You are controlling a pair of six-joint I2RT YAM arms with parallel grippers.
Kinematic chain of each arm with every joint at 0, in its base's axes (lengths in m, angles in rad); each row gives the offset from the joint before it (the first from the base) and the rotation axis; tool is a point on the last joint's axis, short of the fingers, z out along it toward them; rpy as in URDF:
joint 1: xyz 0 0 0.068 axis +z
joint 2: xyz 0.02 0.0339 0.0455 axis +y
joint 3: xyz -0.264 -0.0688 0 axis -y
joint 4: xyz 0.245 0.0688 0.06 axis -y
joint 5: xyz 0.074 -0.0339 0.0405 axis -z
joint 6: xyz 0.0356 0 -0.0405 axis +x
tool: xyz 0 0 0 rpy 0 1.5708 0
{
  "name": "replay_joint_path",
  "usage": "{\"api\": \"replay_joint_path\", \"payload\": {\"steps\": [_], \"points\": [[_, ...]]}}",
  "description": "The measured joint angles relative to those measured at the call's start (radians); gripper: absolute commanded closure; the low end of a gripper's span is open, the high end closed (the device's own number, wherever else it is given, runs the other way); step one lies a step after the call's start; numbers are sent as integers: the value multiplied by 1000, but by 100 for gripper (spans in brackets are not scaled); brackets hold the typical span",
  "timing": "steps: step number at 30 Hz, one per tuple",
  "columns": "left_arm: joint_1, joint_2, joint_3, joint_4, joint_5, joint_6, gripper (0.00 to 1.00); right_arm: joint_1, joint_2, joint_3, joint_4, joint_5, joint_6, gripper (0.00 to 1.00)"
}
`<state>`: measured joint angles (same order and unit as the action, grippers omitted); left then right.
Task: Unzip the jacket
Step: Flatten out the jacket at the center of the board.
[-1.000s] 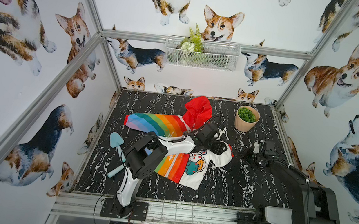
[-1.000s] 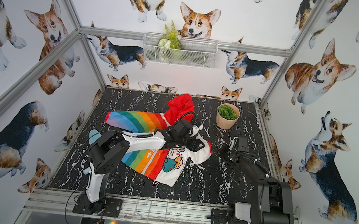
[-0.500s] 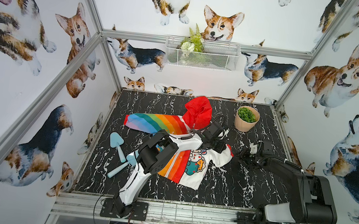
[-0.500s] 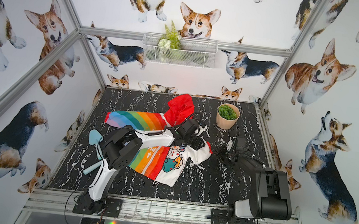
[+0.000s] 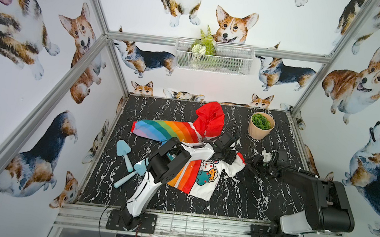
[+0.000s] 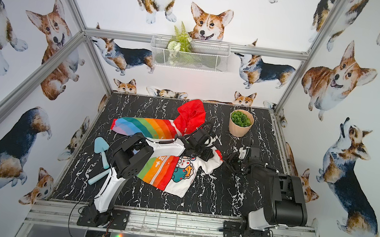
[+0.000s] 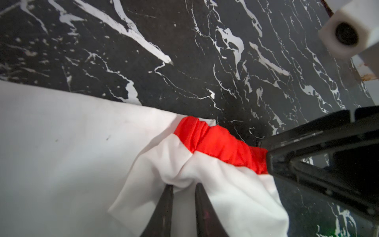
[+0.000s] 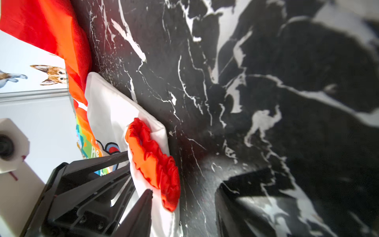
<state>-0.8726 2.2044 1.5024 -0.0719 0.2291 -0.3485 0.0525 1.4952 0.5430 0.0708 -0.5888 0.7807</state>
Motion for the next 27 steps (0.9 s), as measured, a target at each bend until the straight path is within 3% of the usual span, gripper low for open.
{"api": "replay_joint_path", "payload": {"steps": [3,9,10,13,16,21,27], "points": [[0,0,-2,3,0,0,77,0,20,-5,37,-27,14,56],[0,0,0,3,3,0,73,0,97,-9,127,-94,56,82],[0,0,0,3,5,0,69,0,101,-12,134,-100,63,86],[0,-18,-1,-16,8,-3,40,0,99,-20,158,-111,78,97],[12,-95,-37,-38,7,-14,26,0,56,-29,162,-111,86,100],[85,-256,-146,1,-47,-25,28,0,-120,-32,111,-51,72,100],[181,-276,-259,7,-98,-69,32,0,-382,-25,-90,182,3,100]]}}
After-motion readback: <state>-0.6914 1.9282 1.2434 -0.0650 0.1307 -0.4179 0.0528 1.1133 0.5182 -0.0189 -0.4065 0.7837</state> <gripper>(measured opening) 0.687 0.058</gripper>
